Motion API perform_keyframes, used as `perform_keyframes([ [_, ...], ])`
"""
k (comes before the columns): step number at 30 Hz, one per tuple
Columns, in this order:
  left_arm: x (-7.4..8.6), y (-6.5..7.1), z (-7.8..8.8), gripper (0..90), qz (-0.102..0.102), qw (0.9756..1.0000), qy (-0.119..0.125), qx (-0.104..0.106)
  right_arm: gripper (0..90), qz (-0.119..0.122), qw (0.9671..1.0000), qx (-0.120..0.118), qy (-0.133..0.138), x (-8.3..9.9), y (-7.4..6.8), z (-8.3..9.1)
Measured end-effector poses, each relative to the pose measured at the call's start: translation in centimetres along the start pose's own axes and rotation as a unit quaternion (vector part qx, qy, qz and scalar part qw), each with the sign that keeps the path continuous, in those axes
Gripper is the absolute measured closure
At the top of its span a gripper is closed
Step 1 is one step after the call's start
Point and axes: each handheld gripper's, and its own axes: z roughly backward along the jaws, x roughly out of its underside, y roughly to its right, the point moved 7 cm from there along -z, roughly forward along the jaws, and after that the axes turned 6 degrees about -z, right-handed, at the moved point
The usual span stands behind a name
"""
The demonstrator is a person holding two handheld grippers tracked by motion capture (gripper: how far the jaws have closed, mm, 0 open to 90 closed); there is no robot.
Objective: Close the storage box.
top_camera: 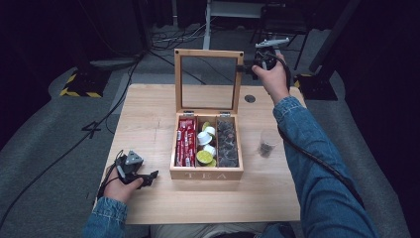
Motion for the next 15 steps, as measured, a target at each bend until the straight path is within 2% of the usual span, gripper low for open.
perform_keyframes([
  [2,-0.1,0.1,-0.2,21.2,0.002,1.0,0.005,0.0,48.1,0.0,1.0,-0.005,0.001,-0.2,-0.2,-0.3],
  [4,-0.1,0.1,-0.3,19.2,-0.006,1.0,0.006,0.0,47.3,0.0,1.0,-0.01,-0.001,-0.4,-0.6,-0.6],
  [7,-0.1,0.1,-0.5,17.5,-0.015,0.9998,0.009,-0.003,47.6,0.003,1.0,-0.002,-0.003,-0.6,-0.7,-0.8],
  [15,-0.1,0.2,-0.6,15.8,-0.02,0.9998,0.005,-0.004,51.2,0.005,0.9999,-0.008,-0.001,-0.6,-1.2,0.0],
])
